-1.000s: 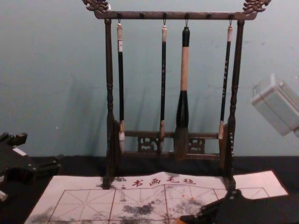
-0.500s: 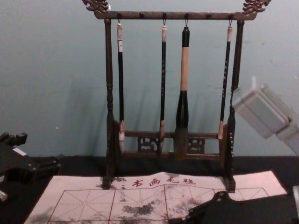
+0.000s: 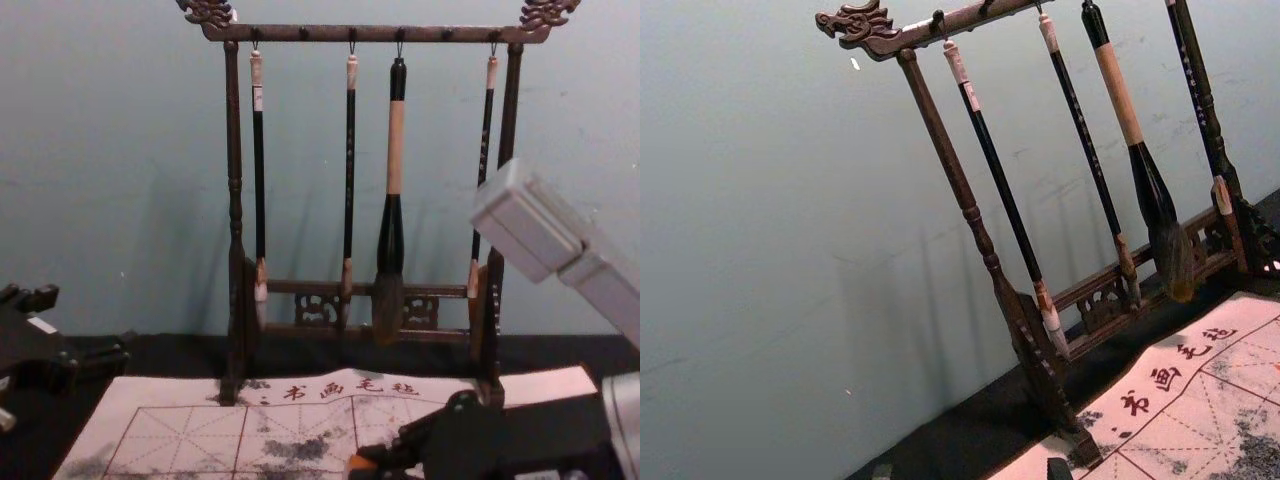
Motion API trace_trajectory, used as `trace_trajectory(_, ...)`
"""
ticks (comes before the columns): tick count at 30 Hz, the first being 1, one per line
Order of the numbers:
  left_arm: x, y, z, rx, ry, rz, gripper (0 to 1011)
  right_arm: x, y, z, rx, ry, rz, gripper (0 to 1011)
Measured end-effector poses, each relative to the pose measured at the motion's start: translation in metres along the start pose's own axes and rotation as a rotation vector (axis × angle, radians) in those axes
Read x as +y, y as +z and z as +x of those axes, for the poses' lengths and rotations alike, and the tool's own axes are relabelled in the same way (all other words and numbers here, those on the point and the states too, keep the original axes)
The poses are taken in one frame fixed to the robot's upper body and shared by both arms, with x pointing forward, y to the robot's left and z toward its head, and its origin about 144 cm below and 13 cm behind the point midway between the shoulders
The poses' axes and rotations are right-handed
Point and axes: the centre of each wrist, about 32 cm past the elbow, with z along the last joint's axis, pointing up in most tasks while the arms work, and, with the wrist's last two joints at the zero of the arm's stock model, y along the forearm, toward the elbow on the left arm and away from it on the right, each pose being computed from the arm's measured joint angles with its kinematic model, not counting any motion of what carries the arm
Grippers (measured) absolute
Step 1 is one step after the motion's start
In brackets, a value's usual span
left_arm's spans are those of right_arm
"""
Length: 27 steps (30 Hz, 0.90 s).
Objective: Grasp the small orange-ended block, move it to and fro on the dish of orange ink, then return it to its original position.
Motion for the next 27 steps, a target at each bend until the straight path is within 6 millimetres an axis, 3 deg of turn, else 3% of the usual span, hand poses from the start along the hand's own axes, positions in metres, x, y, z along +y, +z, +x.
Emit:
trace_trajectory(11,0.000,0.000,0.000,0.000,0.000,0.000,1001,-0.003,0.000,0.008,0.000,-0.030,-0.022,85)
trace_trajectory(27,0.000,0.000,0.000,0.000,0.000,0.000,1001,-0.028,0.002,0.003,-0.006,-0.032,-0.049,85)
